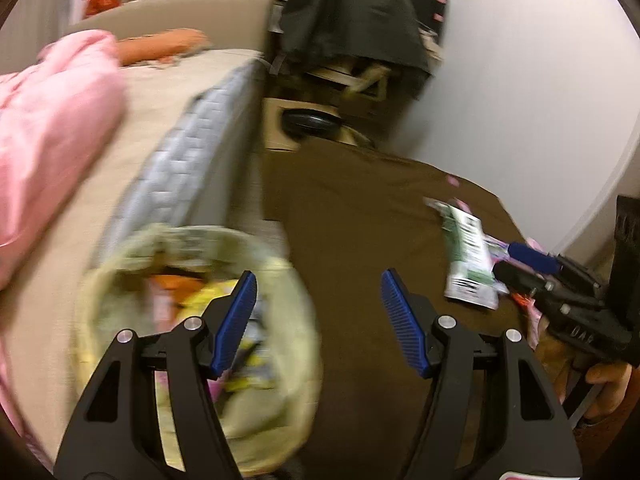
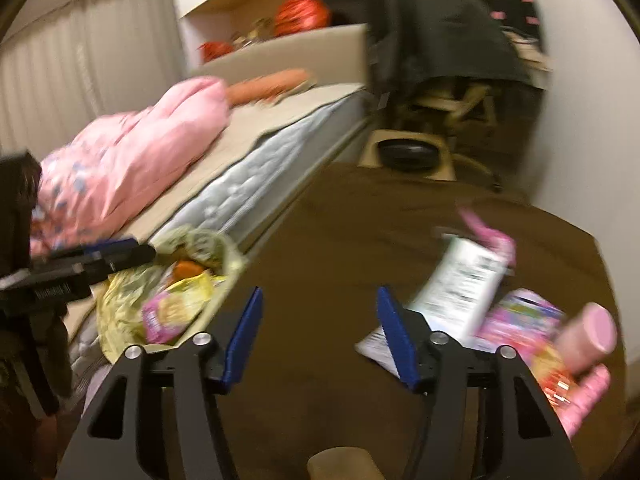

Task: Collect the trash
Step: 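Move both tools back over the table toward the remaining items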

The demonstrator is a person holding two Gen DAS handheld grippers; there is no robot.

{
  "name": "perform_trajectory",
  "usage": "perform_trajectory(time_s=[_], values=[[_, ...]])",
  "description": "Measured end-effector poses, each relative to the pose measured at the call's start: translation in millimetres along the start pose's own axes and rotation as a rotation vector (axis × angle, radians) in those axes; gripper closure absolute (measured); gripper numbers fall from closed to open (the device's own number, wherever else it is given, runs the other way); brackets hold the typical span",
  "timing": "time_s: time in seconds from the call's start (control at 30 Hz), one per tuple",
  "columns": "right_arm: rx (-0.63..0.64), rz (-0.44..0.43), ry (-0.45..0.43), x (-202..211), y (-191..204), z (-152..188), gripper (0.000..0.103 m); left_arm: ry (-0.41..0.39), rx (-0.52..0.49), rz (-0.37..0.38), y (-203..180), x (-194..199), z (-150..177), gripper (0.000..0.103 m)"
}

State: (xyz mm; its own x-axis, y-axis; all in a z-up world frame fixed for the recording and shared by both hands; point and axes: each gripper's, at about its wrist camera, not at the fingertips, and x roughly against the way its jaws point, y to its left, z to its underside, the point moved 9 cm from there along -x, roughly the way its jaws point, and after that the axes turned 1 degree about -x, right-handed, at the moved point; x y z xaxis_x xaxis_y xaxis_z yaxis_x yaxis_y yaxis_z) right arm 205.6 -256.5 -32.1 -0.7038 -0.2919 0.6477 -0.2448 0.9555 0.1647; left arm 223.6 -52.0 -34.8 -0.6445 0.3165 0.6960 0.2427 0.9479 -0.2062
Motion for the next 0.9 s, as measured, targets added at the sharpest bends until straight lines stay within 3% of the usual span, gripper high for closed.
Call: perform_trajectory(time_s=[0.07, 0.27, 0.43, 0.6, 0.73, 0.9], values=[[-0.039, 0.047, -0.013, 15, -30, 3, 0.037, 0.016, -0.043, 0.038, -30, -13, 2, 0.042], [-0.108, 0.122, -0.020, 45, -105, 25, 0.036, 0.049, -0.129, 0.129, -101, -43, 8, 0.042], [-0.109, 0.213, 0.017, 60, -150, 51, 0.036, 0.063, -0.169, 0.166, -136, -61, 16, 0.042], [-0.187, 0.302, 0.039, 71, -192, 81, 0.036, 0.062, -0.196, 0.173, -154, -72, 16, 0.042], [-0.229, 0.260, 0.064, 68, -200, 101, 0.036, 0.085, -0.202, 0.170, -162, -84, 18, 0.042], [-0.201, 0.153, 0.084, 57, -170, 118, 0.036, 0.113, -0.221, 0.160, -167, -94, 28, 0.042]])
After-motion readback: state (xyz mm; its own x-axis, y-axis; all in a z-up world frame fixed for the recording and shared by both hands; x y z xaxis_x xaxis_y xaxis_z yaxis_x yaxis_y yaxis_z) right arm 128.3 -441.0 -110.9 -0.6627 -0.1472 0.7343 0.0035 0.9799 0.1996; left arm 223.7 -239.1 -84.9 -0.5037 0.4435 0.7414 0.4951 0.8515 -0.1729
